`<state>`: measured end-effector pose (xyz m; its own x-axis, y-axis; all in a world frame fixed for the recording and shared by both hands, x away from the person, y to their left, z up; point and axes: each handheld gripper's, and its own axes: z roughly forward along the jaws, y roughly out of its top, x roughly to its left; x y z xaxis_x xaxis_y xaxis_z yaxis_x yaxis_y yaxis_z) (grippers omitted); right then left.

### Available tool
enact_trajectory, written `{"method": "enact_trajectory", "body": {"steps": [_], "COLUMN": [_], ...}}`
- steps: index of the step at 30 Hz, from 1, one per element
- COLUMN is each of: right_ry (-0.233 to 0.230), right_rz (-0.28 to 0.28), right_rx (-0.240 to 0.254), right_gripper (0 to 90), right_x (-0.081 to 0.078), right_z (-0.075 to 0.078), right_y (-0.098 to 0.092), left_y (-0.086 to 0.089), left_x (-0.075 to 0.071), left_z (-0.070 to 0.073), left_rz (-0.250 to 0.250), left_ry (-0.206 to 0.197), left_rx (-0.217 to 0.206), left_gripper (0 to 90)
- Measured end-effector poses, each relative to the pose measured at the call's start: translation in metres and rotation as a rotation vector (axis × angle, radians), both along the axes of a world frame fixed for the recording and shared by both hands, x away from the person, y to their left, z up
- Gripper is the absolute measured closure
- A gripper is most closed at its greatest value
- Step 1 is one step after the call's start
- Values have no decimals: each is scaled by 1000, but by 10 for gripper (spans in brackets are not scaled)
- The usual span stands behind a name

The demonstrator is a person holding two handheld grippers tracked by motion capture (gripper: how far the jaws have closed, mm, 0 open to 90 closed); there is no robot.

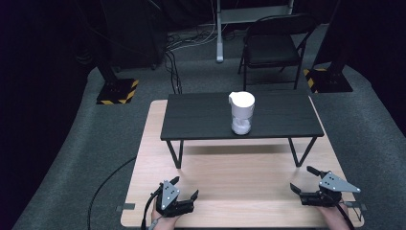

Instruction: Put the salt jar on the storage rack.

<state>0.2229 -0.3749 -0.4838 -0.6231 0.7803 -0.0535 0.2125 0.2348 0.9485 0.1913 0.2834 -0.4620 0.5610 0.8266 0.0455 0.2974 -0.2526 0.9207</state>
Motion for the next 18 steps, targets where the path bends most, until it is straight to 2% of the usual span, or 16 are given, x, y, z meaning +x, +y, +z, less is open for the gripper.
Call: {"method": "enact_trajectory", "body": {"steps": [18], "right_ry": [7], "right_rz": [3], "right_rx": [-6], "right_gripper": [55], "right_x": [2], "right_z": [0], "right_y": [2], "left_y": [0], "left_x": [-1], "left_z": [0], "left_rz": [-1], "left_ry": [4], "left_rx": [1], "left_gripper": [142]}}
